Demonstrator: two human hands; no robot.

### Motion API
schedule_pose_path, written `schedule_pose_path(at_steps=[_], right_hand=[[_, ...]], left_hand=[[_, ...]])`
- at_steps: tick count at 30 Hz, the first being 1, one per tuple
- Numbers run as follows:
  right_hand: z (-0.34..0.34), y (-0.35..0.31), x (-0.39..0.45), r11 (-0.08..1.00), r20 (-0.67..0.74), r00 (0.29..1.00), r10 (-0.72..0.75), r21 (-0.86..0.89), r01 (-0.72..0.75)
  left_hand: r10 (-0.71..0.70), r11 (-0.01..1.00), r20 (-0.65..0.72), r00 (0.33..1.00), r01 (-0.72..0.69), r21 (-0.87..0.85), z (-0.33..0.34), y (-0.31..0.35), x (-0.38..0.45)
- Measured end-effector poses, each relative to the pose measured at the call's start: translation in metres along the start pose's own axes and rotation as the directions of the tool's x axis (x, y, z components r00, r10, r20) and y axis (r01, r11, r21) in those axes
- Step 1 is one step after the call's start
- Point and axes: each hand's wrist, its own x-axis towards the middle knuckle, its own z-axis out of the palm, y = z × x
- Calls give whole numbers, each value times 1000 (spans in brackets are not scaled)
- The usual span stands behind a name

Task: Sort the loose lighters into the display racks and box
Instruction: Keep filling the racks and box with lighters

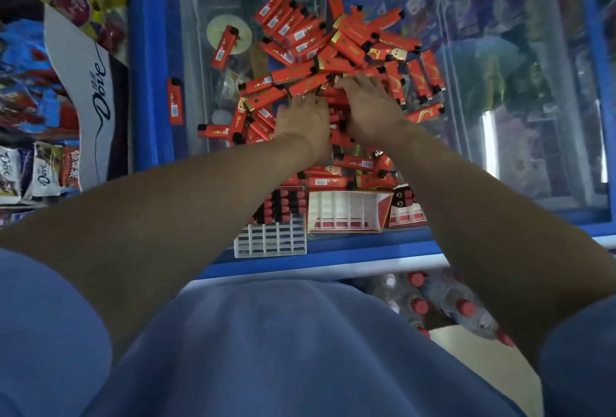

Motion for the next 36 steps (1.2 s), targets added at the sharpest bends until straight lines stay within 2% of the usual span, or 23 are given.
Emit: schedule_pose_path(at_steps=[5,9,15,17,20,24,27,30,36], right_hand=[[-5,-2,2,971,38,996,77,223,-83],[-7,1,-2,922,-24,986,164,359,-144],[-11,5,-10,912,-11,986,169,382,-152],[-11,8,-13,888,-42,978,203,429,-166],[-12,9,-21,808,-89,952,294,555,-198],[-9,6,-35,747,-85,937,338,630,-212],[-7,1,-44,725,-112,931,347,662,-191],[-10,-6,-58,702,-129,935,331,695,-153],[-25,-24,-106,704,-249,940,235,710,13]], left_hand=[[-166,964,118,979,187,-191,-11,-3,9],[-124,963,69,990,137,-232,-13,-10,5],[-106,884,38,994,112,-454,-16,-28,-4],[-137,808,17,990,121,-576,-17,-33,-8],[-200,634,-19,980,115,-765,-19,-43,-12],[-340,383,45,939,182,-906,-20,-57,-16],[-366,222,53,929,143,-965,-22,-65,-24],[-393,105,11,920,57,-993,-30,-70,-41],[-285,-96,-27,958,-57,-994,-33,-71,-86]])
